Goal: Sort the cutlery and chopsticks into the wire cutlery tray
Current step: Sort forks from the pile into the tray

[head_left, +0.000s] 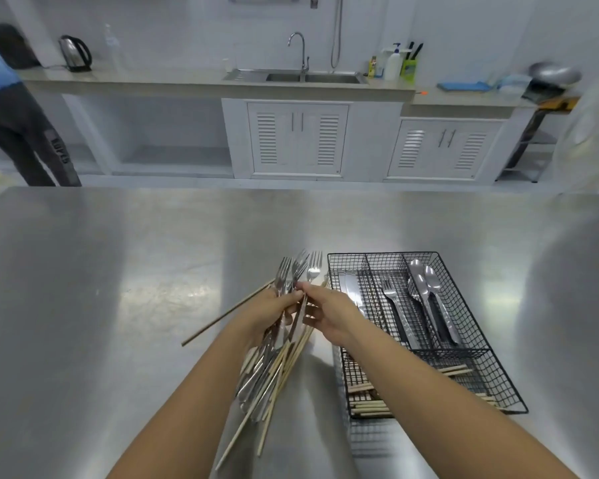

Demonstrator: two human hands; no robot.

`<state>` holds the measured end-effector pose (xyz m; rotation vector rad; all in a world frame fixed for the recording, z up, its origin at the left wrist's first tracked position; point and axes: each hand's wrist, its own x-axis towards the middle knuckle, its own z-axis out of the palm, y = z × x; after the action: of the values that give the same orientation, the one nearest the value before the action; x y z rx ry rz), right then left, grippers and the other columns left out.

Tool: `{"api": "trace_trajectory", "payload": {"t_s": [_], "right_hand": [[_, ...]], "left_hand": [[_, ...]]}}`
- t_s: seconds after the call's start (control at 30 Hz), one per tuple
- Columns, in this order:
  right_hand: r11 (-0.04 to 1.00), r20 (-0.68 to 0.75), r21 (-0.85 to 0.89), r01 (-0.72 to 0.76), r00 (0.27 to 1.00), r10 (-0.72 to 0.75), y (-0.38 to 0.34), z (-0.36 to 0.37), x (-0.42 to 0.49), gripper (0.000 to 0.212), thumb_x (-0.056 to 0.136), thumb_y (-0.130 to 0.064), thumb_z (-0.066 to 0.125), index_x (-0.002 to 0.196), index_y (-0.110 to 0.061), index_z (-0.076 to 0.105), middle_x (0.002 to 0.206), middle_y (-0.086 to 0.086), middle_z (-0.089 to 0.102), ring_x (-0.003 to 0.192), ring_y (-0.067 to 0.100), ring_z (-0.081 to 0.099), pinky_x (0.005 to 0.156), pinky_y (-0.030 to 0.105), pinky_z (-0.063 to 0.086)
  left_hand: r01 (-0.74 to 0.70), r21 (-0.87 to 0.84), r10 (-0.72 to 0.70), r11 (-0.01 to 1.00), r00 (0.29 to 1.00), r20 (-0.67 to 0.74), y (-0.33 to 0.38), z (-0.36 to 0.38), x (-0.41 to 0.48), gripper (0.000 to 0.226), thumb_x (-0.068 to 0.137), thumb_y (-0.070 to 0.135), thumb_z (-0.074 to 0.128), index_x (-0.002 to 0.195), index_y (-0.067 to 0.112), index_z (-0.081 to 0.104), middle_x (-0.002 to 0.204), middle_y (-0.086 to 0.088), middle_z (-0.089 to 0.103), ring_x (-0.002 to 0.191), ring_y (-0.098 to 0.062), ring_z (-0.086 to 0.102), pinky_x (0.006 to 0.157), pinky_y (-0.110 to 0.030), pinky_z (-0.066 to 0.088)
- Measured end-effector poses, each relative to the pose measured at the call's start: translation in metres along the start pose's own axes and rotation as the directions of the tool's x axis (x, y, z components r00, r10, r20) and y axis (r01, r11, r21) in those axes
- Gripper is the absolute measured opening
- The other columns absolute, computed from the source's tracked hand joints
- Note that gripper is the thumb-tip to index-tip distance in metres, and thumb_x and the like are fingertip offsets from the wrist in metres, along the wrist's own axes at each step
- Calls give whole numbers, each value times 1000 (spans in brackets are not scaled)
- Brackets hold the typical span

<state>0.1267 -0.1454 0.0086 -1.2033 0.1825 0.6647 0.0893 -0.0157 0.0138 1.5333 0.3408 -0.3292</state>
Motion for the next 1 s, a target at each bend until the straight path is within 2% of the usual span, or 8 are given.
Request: {"api": "trace_trajectory", "payload": {"t_s": [0.1, 0.17, 0.37, 0.47, 0.6, 0.73, 0.9, 1.0], "right_hand": [[1000, -52, 27, 14, 999, -12, -5, -15, -7, 28, 91, -21, 60, 112, -4, 68, 87, 10, 70, 76, 23, 67, 63, 34, 56], [999, -32, 21, 39, 999, -38, -12, -30, -13, 26, 92, -22, 58, 112, -8, 68, 90, 7, 71, 78, 21, 67, 62, 32, 56], [999, 21, -34, 40, 999, -39, -37, -83, -31, 23, 95, -22, 55, 111, -12, 67, 48, -8, 60, 71, 14, 60, 66, 33, 52], [998, 32, -61, 30, 999, -28, -49, -106, -34, 24, 95, -24, 54, 111, -13, 67, 63, -4, 64, 74, 17, 58, 66, 32, 52], [988, -20, -146, 42, 999, -46, -70, -129, -41, 24, 98, -20, 48, 109, -11, 67, 71, -2, 61, 62, 13, 58, 60, 29, 53], [983, -95, -178, 35, 994, -52, -90, -168, -45, 35, 95, -30, 53, 121, -9, 63, 101, 6, 67, 91, 24, 61, 82, 40, 53], [983, -167, -183, 1, 986, -32, -96, -210, -51, 37, 89, -31, 61, 118, -8, 64, 121, 16, 65, 97, 28, 65, 83, 43, 56], [987, -174, -162, -17, 985, -12, -95, -218, -50, 36, 92, -25, 58, 121, -5, 60, 122, 18, 64, 92, 28, 65, 92, 47, 51]], "left_hand": [[-47, -34, 47, 998, 999, 2, 2, 22, 7, 21, 94, 25, 56, 105, 11, 67, 84, -7, 74, 74, -18, 70, 72, -35, 55], [-57, -50, 58, 997, 998, 9, 6, 38, 9, 30, 92, 28, 57, 111, 8, 66, 104, -20, 70, 92, -29, 67, 85, -42, 52], [21, -95, -11, 995, 995, 102, 21, 89, 21, 33, 96, 25, 50, 105, -3, 67, 85, -13, 72, 80, -25, 66, 72, -34, 53], [57, -156, -36, 986, 991, 132, 29, 114, 27, 31, 98, 20, 46, 99, -3, 67, 80, -9, 70, 71, -22, 67, 62, -30, 57], [33, -284, 7, 958, 990, 140, 33, 147, 40, 27, 98, 12, 43, 116, -2, 58, 105, -22, 61, 95, -36, 61, 90, -53, 49], [-16, -404, 52, 915, 996, 77, 46, 173, 56, 17, 99, 9, 42, 97, 6, 59, 92, -12, 67, 82, -26, 66, 74, -43, 55], [3, -174, -5, 985, 1000, -9, 42, 196, 73, 22, 96, 6, 48, 115, -1, 56, 101, -10, 68, 82, -24, 66, 89, -46, 52], [98, 36, -95, 995, 992, -78, 31, 206, 82, 15, 87, -3, 57, 101, 4, 58, 108, -8, 63, 72, -17, 61, 85, -44, 54]]}}
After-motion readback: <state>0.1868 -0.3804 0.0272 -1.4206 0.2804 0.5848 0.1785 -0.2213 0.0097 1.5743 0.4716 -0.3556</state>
